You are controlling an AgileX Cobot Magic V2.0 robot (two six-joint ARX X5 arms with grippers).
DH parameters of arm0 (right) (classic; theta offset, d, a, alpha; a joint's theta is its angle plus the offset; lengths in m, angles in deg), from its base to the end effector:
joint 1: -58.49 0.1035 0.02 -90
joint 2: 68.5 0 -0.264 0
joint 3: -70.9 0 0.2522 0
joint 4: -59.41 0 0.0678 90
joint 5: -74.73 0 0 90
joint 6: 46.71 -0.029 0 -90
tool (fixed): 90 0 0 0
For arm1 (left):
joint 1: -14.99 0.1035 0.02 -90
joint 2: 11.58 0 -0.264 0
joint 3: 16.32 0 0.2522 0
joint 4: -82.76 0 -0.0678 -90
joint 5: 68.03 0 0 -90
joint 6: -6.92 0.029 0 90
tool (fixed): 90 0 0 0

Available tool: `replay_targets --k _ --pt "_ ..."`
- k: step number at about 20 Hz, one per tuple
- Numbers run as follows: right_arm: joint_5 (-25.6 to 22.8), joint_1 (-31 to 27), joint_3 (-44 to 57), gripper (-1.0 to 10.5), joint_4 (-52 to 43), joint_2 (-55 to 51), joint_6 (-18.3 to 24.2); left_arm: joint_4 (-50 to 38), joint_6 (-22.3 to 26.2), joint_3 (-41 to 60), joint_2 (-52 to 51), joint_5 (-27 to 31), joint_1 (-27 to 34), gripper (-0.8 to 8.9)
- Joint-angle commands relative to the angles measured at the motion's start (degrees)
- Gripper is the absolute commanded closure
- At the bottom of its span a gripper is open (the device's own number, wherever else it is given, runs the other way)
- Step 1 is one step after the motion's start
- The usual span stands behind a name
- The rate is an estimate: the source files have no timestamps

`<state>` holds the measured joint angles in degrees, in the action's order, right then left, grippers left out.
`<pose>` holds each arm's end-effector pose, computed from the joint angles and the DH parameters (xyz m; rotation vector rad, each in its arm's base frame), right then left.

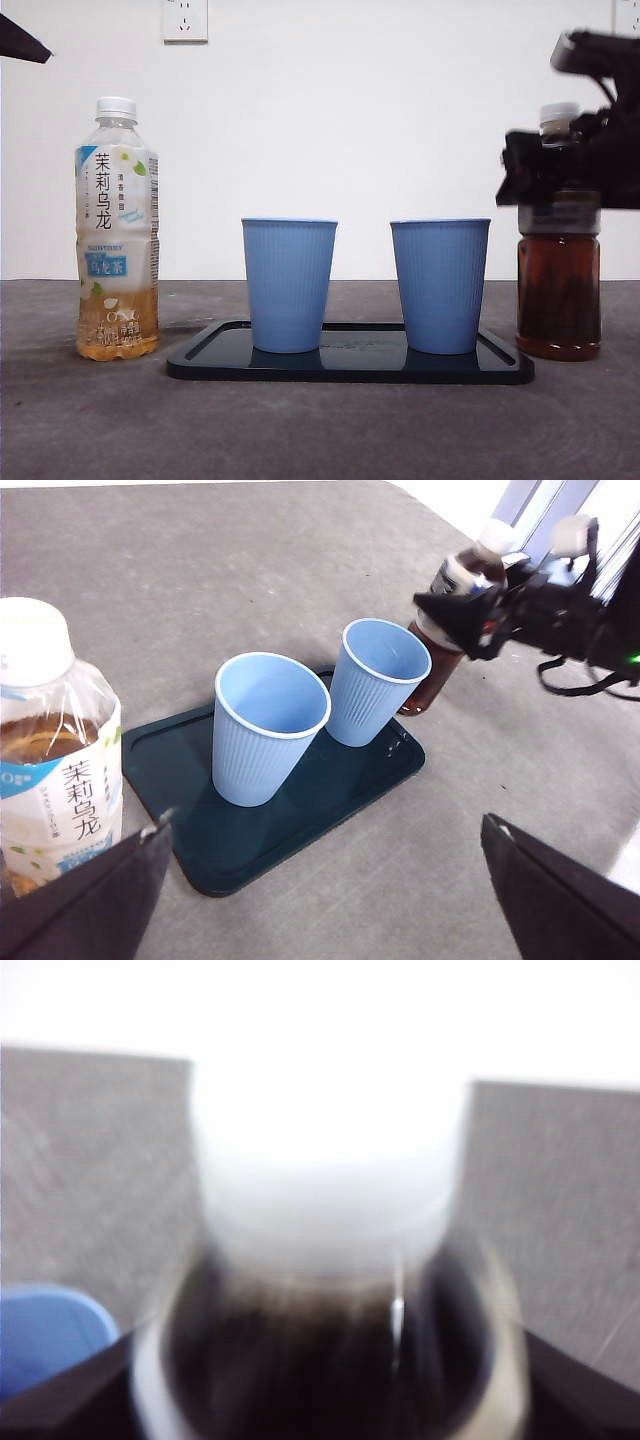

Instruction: Pour the drink into the cup

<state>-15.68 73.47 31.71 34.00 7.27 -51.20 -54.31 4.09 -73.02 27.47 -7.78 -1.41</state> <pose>0.2441 0.0651 0.1904 0.0515 0.2035 0.2457 0.1296 -0.0532 0.3066 -0.0986 0.4697 -0.7810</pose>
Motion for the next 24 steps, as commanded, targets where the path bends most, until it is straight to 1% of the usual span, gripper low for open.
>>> replay_targets --k 1,6,9,11,15,18,20,24 --pt "-0.1 0.2 -0.8 5.1 4.2 -3.1 0.6 -0.4 0.8 -1.0 0.4 0.2 -0.2 3.18" --pt "-0.1 0.2 -1.0 5.0 13.6 -11.7 -0.2 -0.4 0.9 -1.0 0.7 0.2 -0.2 3.18" --pt "0.0 0.2 -1.7 5.0 20.1 -17.8 -1.4 -0.2 0.9 -1.0 1.2 0.3 -0.2 3.18" --pt "0.3 0.2 -2.6 4.9 26.3 -22.3 -3.4 0.1 0.9 -1.0 1.9 1.5 -0.2 3.18" --pt "3.0 0.3 -5.6 4.9 40.8 -29.9 -6.3 0.9 0.9 -1.0 4.0 4.6 -0.2 3.18" --pt "6.3 0.3 -8.8 4.9 52.2 -34.7 -8.2 1.0 0.9 -1.0 5.7 6.3 -0.2 3.18" --pt "8.4 0.3 -11.2 4.9 58.8 -37.7 -9.7 0.9 1.1 -1.0 7.0 8.9 -0.2 3.18" --pt "11.0 0.3 -16.5 4.9 68.9 -41.8 -10.3 0.9 1.1 -0.9 9.9 13.1 -0.2 3.18"
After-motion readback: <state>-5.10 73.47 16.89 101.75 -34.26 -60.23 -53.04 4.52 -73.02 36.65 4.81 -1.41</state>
